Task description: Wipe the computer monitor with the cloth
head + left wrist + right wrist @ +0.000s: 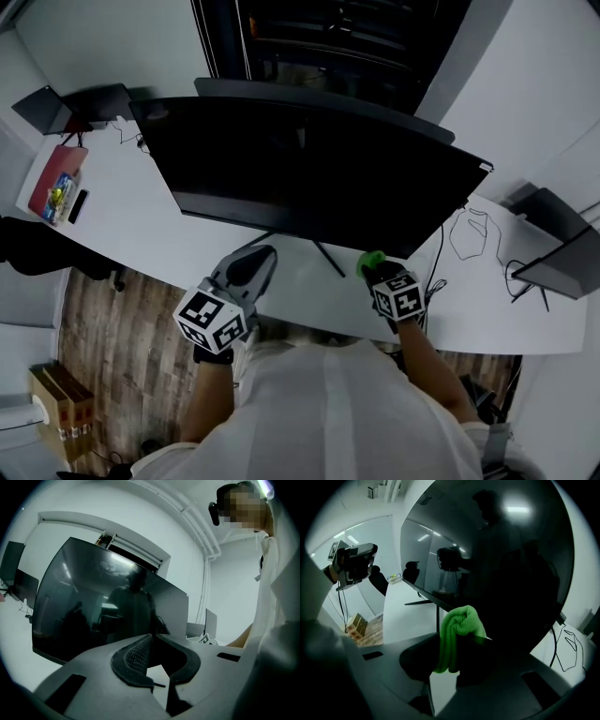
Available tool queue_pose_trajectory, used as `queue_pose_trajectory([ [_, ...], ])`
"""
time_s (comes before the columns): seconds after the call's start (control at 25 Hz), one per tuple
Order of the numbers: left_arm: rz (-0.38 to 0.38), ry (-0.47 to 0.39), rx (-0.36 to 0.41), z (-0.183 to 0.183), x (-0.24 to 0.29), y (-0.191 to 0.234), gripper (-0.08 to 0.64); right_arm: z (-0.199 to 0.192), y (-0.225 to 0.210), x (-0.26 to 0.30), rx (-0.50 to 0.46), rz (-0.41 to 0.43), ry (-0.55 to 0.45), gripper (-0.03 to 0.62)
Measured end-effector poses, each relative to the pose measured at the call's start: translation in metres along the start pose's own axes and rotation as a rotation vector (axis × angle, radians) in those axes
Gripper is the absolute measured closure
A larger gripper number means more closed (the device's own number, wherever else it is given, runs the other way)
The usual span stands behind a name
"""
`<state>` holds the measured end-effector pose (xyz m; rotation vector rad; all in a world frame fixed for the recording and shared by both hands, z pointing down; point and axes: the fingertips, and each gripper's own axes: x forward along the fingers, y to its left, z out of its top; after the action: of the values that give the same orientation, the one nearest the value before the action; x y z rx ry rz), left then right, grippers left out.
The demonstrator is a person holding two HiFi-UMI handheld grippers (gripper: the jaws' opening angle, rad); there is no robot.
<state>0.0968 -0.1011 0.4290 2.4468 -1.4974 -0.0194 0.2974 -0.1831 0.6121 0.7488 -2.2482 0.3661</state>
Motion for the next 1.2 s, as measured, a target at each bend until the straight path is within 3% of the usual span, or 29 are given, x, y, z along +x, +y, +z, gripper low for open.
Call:
queue_pose_trajectory([
  [0.52,-0.063,0.004,-0.016,0.005,-0.03,0.079,0.526,0.032,0.043,0.039,0.04,-0.068,0.03,0.522],
  [1.2,-0.077,0.012,-0.014,0.018,-0.083,0.169,0.526,0.085,0.119,0.095,0.049,-0.061,0.046,0.522],
])
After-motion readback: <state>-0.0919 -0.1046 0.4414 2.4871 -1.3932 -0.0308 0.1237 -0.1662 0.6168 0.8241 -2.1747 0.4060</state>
